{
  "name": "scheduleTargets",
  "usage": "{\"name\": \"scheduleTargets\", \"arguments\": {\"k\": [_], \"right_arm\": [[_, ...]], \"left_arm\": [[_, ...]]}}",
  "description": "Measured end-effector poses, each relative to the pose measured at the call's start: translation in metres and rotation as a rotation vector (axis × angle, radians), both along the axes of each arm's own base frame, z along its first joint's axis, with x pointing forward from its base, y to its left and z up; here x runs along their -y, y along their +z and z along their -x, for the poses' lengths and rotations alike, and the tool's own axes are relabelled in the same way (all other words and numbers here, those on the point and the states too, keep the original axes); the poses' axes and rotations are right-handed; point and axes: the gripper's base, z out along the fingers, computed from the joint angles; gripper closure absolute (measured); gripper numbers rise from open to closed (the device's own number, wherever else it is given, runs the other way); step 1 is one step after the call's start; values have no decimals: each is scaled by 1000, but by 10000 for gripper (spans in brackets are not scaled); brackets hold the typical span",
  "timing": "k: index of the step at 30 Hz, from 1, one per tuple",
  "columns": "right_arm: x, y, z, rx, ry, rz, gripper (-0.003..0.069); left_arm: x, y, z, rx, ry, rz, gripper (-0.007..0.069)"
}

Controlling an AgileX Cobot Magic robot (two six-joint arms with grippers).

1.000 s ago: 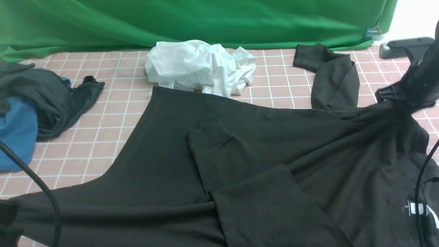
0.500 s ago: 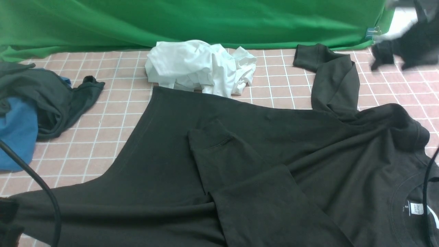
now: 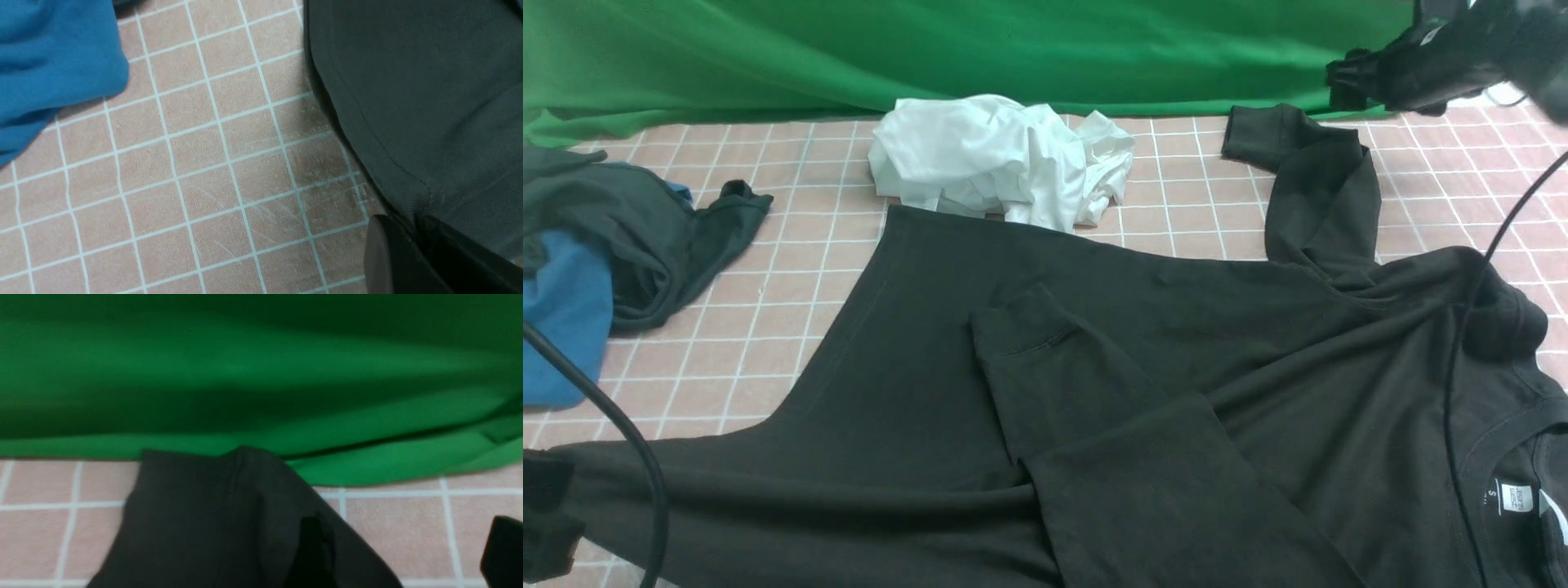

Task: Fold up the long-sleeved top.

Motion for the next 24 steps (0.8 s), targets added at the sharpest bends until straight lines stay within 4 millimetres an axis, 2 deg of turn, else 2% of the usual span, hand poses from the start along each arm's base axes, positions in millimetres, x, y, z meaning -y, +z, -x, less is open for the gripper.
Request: {"name": "scheduleTargets", "arguments": {"k": [6, 11, 14, 16, 18, 22, 24], "right_arm": [[0, -36, -3, -63, 3, -9, 134], [-1, -38, -3, -67, 28, -27, 206], [-1, -40, -3, -71, 49, -22, 342], [-2, -40, -2, -76, 73, -19, 498], [-5, -39, -2, -74, 88, -16, 580], [-6, -29, -2, -65, 102, -8, 606], [-3, -7, -3, -14, 96, -14, 608]], "left_arm": [[1, 0, 0, 0, -1, 7, 589], [2, 0, 0, -2, -3, 22, 589], [2, 0, 0, -3, -4, 26, 589], [3, 0, 1, -7, -4, 32, 589], [3, 0, 1, -12, -5, 37, 589], [3, -1, 1, -17, -5, 38, 589], [3, -1, 2, -22, -6, 41, 589]]}}
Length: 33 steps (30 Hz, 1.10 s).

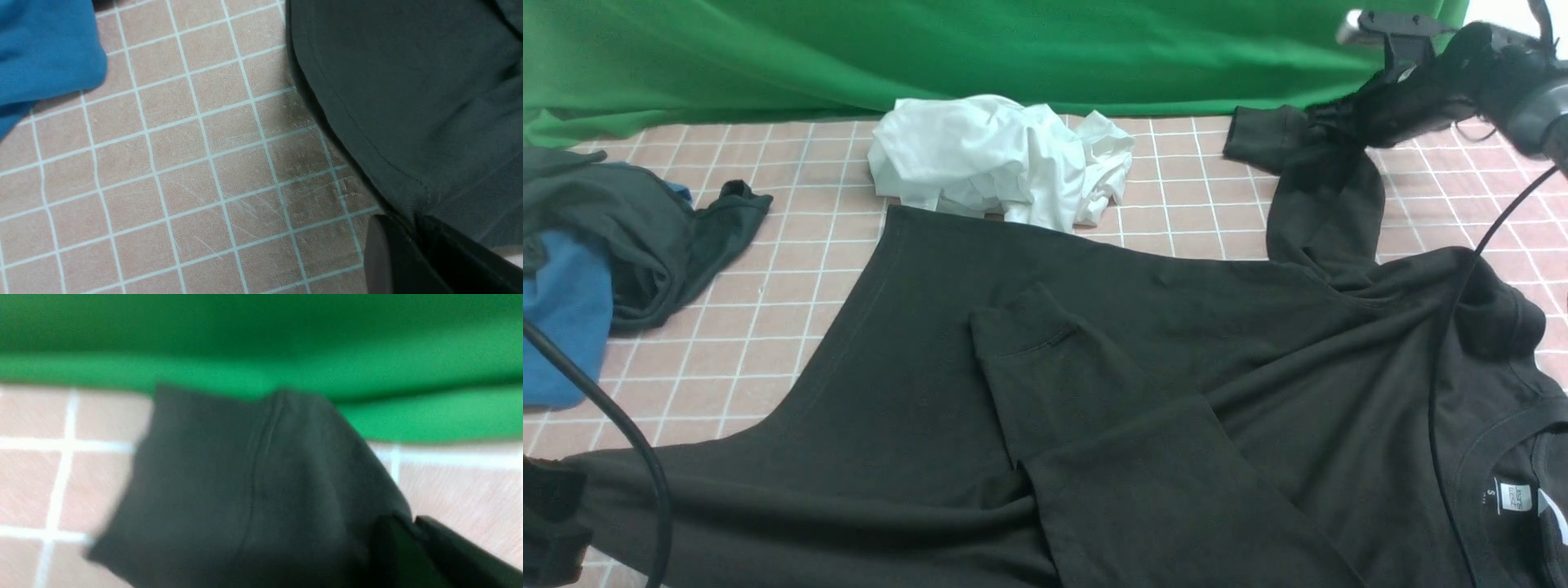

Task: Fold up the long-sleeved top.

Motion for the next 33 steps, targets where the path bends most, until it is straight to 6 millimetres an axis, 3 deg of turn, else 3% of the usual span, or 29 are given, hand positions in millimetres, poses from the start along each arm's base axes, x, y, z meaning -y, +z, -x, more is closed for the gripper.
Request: {"name": "scheduleTargets", "arguments": {"k": [4, 5, 6, 7, 9, 11, 14, 19, 24, 27, 30, 31, 33], "right_arm": [[10, 83, 3, 202, -23, -14, 610], [10, 90, 4, 217, -23, -13, 610], [11, 118, 8, 289, -26, -16, 610], [11, 134, 11, 330, -27, -17, 610], [11, 160, 17, 397, -28, -21, 610], [10, 173, 21, 420, -24, -24, 610], [8, 175, 24, 400, -13, -27, 610], [1, 158, 33, 194, 62, -33, 610], [-19, 145, 46, 1, 159, -32, 610], [-30, 148, 49, -16, 183, -25, 610], [-56, 165, 65, -37, 224, 9, 610], [-56, 166, 66, -38, 223, 9, 610], [-77, 182, 88, -69, 257, 50, 610]], "left_arm": [[0, 0, 0, -2, 0, 0, 589], [0, 0, 0, -2, 0, 1, 589], [0, 0, 0, -2, 0, 1, 589], [0, 0, 0, -2, 0, 1, 589], [0, 0, 0, -2, 0, 2, 589], [0, 0, 0, -3, 0, 2, 589], [0, -1, 1, -11, -1, 1, 589], [0, -1, 1, -18, -3, 0, 589], [0, -1, 1, -18, -3, -2, 589], [-1, -1, 1, -17, -1, -9, 589], [-2, -1, 1, -17, 1, -26, 589], [-2, -1, 1, -17, 1, -26, 589], [-2, -1, 1, -17, 2, -29, 589]]}}
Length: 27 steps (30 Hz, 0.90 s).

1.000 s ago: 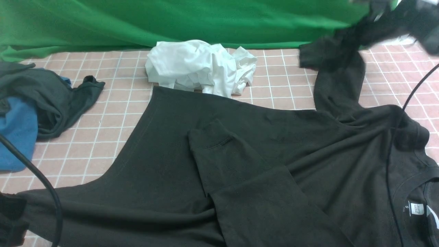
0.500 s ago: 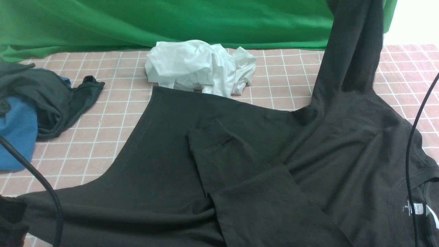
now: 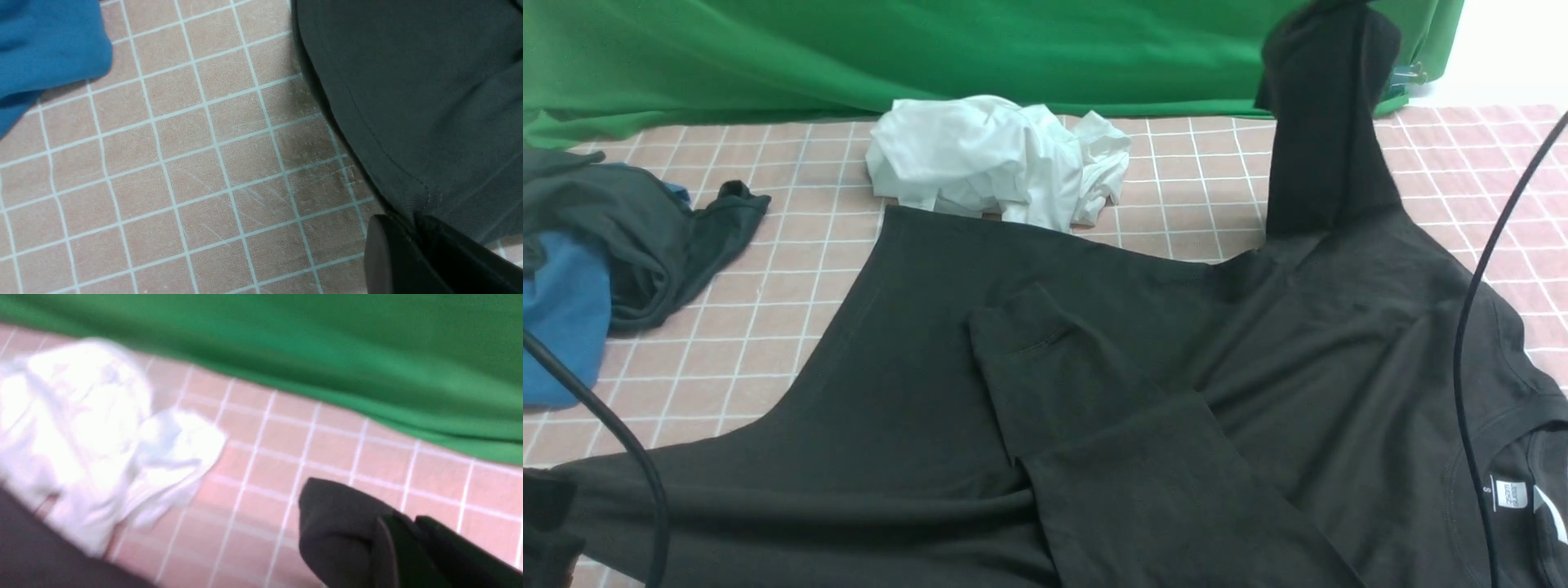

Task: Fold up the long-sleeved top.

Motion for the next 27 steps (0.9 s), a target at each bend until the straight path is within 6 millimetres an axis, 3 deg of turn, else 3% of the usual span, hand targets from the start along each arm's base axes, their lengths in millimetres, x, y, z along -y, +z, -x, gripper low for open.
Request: {"name": "scheduleTargets", "arguments": {"k": [1, 3, 4, 6, 15, 17, 19, 20, 21, 22, 23, 25, 27], "right_arm": [[-2, 1, 2, -3, 3, 3, 610], [-24, 6, 33, -68, 59, 27, 610], [-26, 9, 37, -64, 64, 27, 610], [-37, -2, 51, -120, 90, 39, 610], [-74, -105, 140, -461, 144, 106, 569], [-79, -118, 155, -521, 156, 121, 514], [-84, -128, 168, -585, 183, 144, 383], [-84, -128, 169, -587, 185, 145, 370], [-86, -128, 172, -609, 202, 155, 274], [-86, -127, 173, -612, 208, 157, 247], [-85, -121, 175, -608, 224, 162, 147], [-84, -105, 175, -551, 234, 178, 61], [-80, -88, 172, -462, 228, 206, 43]], "left_arm": [[0, 0, 0, 0, 0, 0, 589], [0, 0, 0, 0, 0, -2, 589], [0, 0, 0, 0, 0, -2, 589], [0, 0, 0, 3, 1, -3, 589], [0, 0, -1, 8, 0, -3, 589], [0, 0, -1, 7, 0, -3, 589], [0, 0, -1, 7, 0, -3, 589], [0, 0, -1, 7, 0, -3, 589], [0, 0, -1, 7, 0, -3, 589], [0, 0, -1, 7, 0, -3, 589], [0, 0, -1, 7, 0, -3, 589], [0, 0, -1, 7, 0, -3, 589], [0, 0, -1, 7, 0, -3, 589]]}}
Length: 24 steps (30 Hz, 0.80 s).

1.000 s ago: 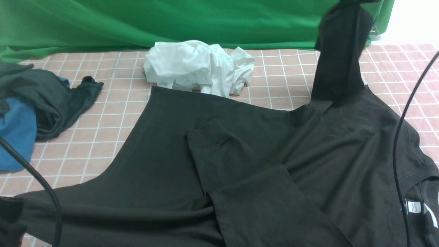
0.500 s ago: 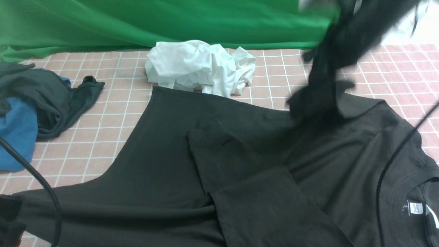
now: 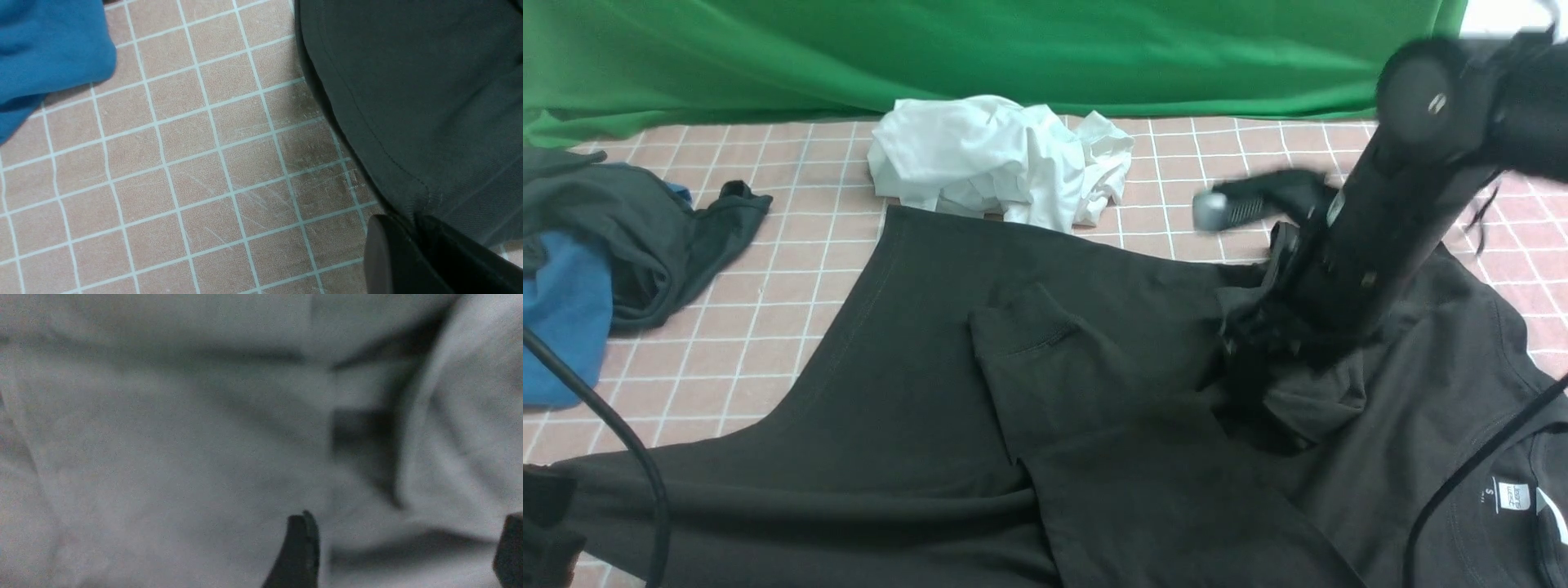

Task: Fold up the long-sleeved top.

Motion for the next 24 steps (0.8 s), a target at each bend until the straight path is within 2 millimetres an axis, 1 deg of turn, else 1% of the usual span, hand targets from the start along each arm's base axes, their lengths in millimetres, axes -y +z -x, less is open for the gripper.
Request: {"name": "scheduleTargets", "arguments": {"k": [3, 4, 5, 7, 9, 10, 11, 13, 14, 15, 16, 17, 19, 22, 23, 24], "right_arm": [[4, 26, -8, 190, -20, 5, 62], [5, 30, -10, 230, -28, 2, 68], [5, 37, -15, 308, -55, -15, 83], [4, 39, -17, 334, -79, -29, 89], [1, 29, -21, 302, -99, -39, 93], [1, 27, -22, 294, -101, -41, 93], [-2, 15, -26, 255, -107, -39, 95], [-4, 4, -30, 229, -111, -35, 94], [-7, -12, -37, 215, -109, -26, 94], [-7, -19, -42, 224, -104, -16, 94], [-6, -25, -47, 237, -107, -6, 94], [-5, -26, -48, 247, -114, -4, 94], [5, -35, -59, 264, -173, 2, 94], [36, -51, -72, 221, -283, 5, 94], [37, -53, -73, 214, -288, 5, 94], [44, -57, -75, 195, -297, 2, 94]], "left_arm": [[0, 0, 0, 0, 0, 0, 589], [0, 0, 0, 0, 0, 0, 589], [0, 0, 0, 0, 0, 0, 589], [0, 0, 0, 0, -1, -1, 589], [0, 0, 0, 0, -3, -2, 589], [0, 0, 0, 0, -3, -2, 589], [0, 0, 0, 1, -2, -1, 589], [0, 0, 0, 2, -1, -1, 589], [0, 0, 0, 5, -1, -1, 589], [0, 0, 0, 5, -1, -1, 589], [0, 0, -1, 7, -1, 0, 589], [0, 0, -1, 7, -1, 0, 589], [0, 0, -1, 9, 0, 0, 589], [0, 0, -1, 9, 0, 0, 589], [0, 0, -1, 9, 0, 0, 589], [0, 0, -1, 9, 0, 0, 589]]}}
